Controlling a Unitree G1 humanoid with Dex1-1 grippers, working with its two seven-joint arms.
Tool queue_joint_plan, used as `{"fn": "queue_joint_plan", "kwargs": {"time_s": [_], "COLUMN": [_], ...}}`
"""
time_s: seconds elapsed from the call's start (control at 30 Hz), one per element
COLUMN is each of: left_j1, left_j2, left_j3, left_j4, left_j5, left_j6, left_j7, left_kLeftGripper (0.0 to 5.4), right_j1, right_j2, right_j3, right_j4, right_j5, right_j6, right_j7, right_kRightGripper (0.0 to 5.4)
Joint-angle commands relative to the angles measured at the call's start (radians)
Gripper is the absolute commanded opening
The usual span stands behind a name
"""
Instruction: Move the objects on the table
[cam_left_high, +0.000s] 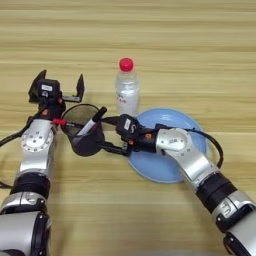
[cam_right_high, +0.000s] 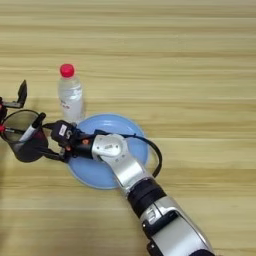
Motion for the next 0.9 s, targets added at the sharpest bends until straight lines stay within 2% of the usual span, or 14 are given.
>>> {"fn": "queue_joint_plan", "kwargs": {"time_s": [0.03,0.4,0.53,0.9], "left_j1": [-0.017,-0.017,-0.018,-0.024], "left_j2": [0.007,0.0,-0.003,-0.003], "left_j3": [0.001,0.001,0.0,-0.001], "left_j4": [0.009,0.004,0.003,0.005], "left_j5": [-0.003,0.001,0.001,0.0], "left_j6": [0.004,0.004,0.004,0.004], "left_j7": [-0.006,-0.004,-0.002,-0.002], "left_kLeftGripper": [5.4,5.4,5.4,5.4], "right_j1": [-0.007,-0.041,-0.049,-0.088], "right_j2": [0.004,0.031,0.036,0.072], "right_j3": [0.008,0.026,0.027,0.03], "right_j4": [-0.019,0.014,0.024,0.078], "right_j5": [-0.002,-0.018,-0.021,-0.034], "right_j6": [0.005,0.017,0.017,0.011], "right_j7": [0.017,0.014,0.012,-0.009], "right_kRightGripper": [2.55,3.54,4.12,5.16]}}
